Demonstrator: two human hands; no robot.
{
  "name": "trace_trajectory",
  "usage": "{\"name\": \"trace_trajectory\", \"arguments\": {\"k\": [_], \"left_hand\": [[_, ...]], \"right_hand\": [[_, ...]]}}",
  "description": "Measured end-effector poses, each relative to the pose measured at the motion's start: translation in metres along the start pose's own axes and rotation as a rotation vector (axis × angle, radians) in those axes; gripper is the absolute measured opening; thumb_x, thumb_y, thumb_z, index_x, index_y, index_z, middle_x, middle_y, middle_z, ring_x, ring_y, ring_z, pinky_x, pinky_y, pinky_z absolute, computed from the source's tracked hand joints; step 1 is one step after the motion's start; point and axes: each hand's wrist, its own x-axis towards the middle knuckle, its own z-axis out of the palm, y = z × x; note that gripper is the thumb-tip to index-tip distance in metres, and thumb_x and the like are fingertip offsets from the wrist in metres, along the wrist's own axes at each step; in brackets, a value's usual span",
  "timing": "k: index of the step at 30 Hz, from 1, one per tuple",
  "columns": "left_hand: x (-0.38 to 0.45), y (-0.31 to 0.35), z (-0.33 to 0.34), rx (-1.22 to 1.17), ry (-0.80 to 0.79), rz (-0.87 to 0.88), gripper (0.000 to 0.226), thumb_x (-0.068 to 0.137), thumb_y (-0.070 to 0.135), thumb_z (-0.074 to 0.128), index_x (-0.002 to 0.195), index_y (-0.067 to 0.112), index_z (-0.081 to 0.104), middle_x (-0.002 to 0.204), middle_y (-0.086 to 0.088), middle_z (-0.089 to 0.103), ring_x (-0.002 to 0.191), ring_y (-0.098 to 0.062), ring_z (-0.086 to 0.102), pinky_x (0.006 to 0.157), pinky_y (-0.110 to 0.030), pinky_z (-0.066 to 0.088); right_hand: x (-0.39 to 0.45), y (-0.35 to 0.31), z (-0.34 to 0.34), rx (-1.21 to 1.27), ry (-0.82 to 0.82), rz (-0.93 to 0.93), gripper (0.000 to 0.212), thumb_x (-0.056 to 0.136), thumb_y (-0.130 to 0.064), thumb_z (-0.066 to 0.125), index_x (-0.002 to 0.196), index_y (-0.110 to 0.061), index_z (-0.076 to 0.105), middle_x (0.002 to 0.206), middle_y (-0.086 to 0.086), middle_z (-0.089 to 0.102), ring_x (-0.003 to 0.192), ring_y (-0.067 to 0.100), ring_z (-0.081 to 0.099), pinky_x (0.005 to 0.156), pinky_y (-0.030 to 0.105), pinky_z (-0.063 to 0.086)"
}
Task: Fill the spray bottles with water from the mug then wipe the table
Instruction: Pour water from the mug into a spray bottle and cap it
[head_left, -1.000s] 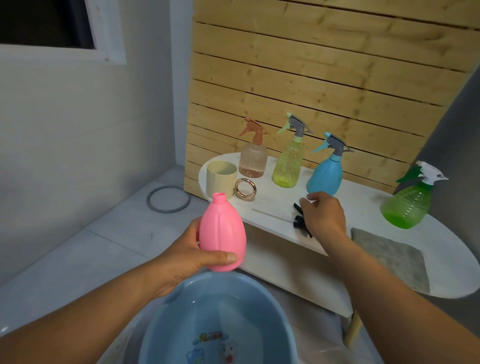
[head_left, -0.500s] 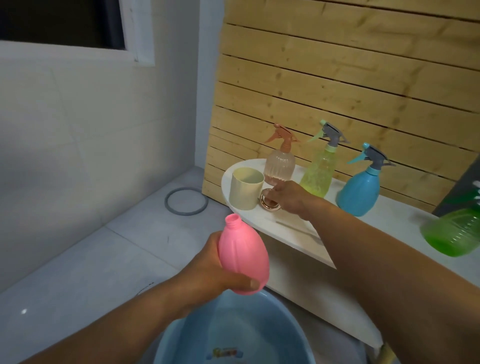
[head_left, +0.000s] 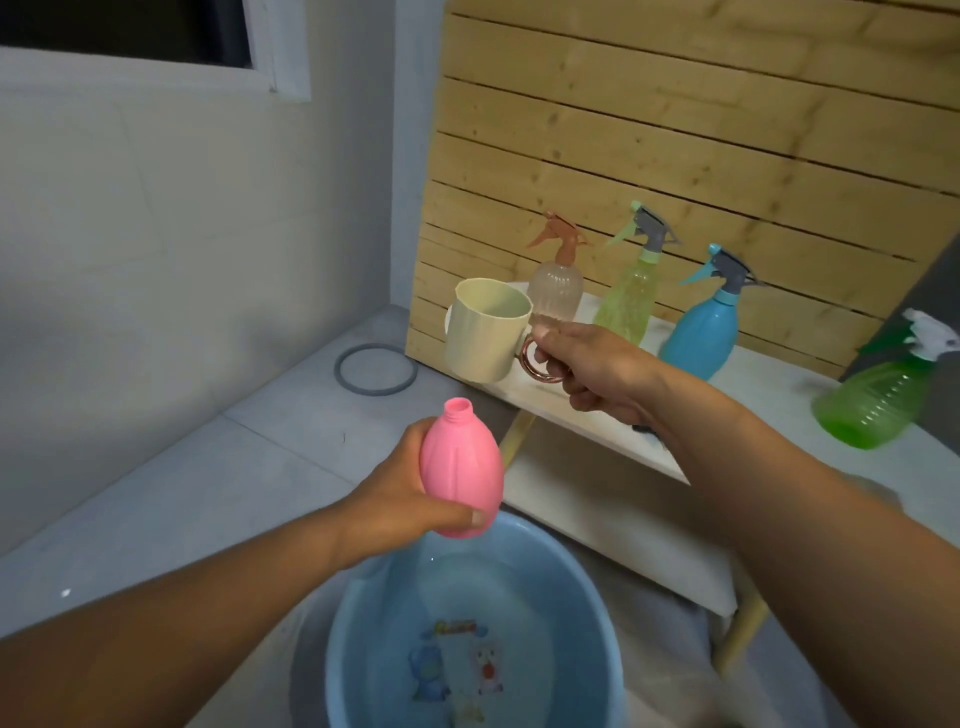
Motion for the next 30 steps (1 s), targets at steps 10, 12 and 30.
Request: {"name": "trace_trajectory", "arguments": {"k": [10, 12, 30], "left_hand": [[-0.041, -0.077, 0.020, 0.019, 0.032, -0.122, 0.108, 0.063, 0.009, 0.098, 0.140, 0.044, 0.029, 0.129, 0.016, 0.044, 0.111, -0.011, 0.055, 0.067, -0.020, 0.057], [-0.048, -0.096, 0.020, 0.039, 0.032, -0.137, 0.107, 0.062, 0.008, 0.099, 0.139, 0.041, 0.031, 0.129, 0.018, 0.043, 0.110, -0.009, 0.054, 0.066, -0.019, 0.057], [-0.027, -0.159, 0.033, 0.136, -0.021, -0.318, 0.109, 0.054, 0.027, 0.096, 0.138, 0.048, 0.029, 0.136, 0.008, 0.041, 0.120, -0.020, 0.053, 0.082, -0.036, 0.064]], "right_hand": [[-0.053, 0.070, 0.047, -0.013, 0.050, 0.139, 0.040, 0.099, -0.046, 0.054, 0.065, -0.025, 0.058, 0.056, -0.010, 0.043, 0.051, 0.010, 0.030, 0.048, 0.023, 0.028], [-0.050, 0.094, 0.056, -0.033, 0.047, 0.168, 0.042, 0.099, -0.039, 0.053, 0.060, -0.024, 0.058, 0.049, -0.015, 0.045, 0.051, 0.009, 0.033, 0.049, 0.023, 0.030], [-0.033, 0.328, 0.107, -1.255, -0.215, 0.245, 0.038, 0.098, -0.018, 0.058, 0.136, -0.024, 0.061, 0.135, 0.004, 0.059, 0.124, 0.029, 0.061, 0.099, 0.038, 0.051]]}}
